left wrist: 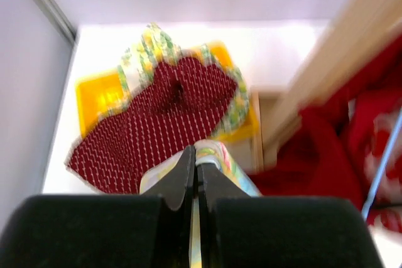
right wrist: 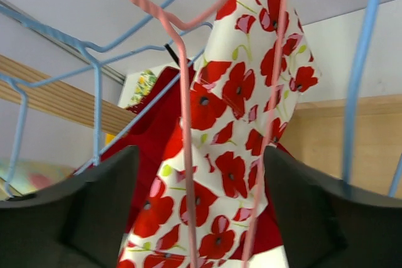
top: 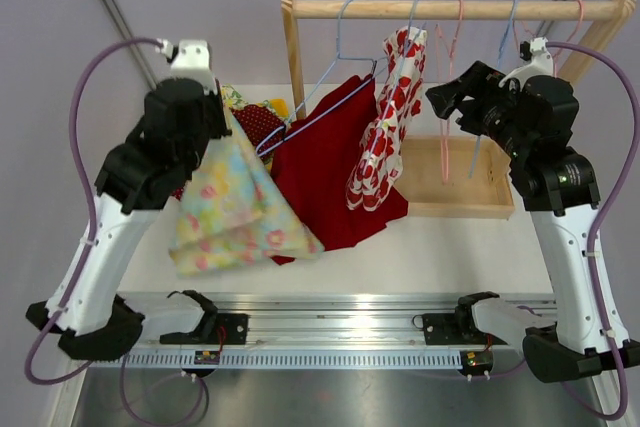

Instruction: Remove the skirt from the hanger

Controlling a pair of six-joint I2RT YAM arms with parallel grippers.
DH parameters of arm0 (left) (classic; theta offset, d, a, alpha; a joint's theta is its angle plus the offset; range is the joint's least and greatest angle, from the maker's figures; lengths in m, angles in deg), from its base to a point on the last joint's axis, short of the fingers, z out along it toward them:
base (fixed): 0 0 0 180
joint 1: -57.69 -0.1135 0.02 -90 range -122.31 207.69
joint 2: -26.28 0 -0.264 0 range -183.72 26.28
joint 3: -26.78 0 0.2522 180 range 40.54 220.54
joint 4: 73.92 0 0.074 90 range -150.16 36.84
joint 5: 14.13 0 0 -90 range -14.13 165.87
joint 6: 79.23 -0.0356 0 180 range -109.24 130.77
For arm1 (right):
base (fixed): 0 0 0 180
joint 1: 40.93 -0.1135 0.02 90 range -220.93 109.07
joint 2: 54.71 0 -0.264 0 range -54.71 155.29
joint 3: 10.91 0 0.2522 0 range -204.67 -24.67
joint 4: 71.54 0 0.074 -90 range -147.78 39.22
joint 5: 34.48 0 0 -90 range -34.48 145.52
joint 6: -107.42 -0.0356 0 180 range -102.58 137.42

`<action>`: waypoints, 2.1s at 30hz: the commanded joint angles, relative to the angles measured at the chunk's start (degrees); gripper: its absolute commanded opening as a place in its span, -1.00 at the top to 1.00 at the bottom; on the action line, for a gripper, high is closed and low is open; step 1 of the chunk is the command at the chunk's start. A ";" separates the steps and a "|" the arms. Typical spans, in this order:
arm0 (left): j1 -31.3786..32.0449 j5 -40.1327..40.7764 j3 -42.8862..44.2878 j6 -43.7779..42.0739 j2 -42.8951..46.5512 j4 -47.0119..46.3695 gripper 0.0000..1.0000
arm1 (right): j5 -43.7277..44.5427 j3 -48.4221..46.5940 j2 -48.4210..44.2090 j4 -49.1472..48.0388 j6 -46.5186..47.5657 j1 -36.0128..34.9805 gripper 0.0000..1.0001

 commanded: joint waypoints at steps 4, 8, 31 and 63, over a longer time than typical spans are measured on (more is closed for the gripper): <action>-15.22 -17.02 30.79 -8.42 -19.41 -7.94 1.00 | 3.54 2.42 -1.15 0.69 2.38 -0.10 -0.99; -20.59 -20.12 53.76 -9.30 -32.62 -5.55 1.00 | 4.16 4.45 -2.20 0.17 3.35 -0.10 -0.99; -35.19 -22.13 -14.26 8.27 -28.84 -36.60 -0.66 | -3.36 -5.48 -11.16 2.29 8.88 -0.10 -0.99; -20.51 -18.09 -23.74 5.55 18.58 -18.04 -0.98 | -10.17 -7.51 10.10 -5.11 4.23 -7.39 -0.65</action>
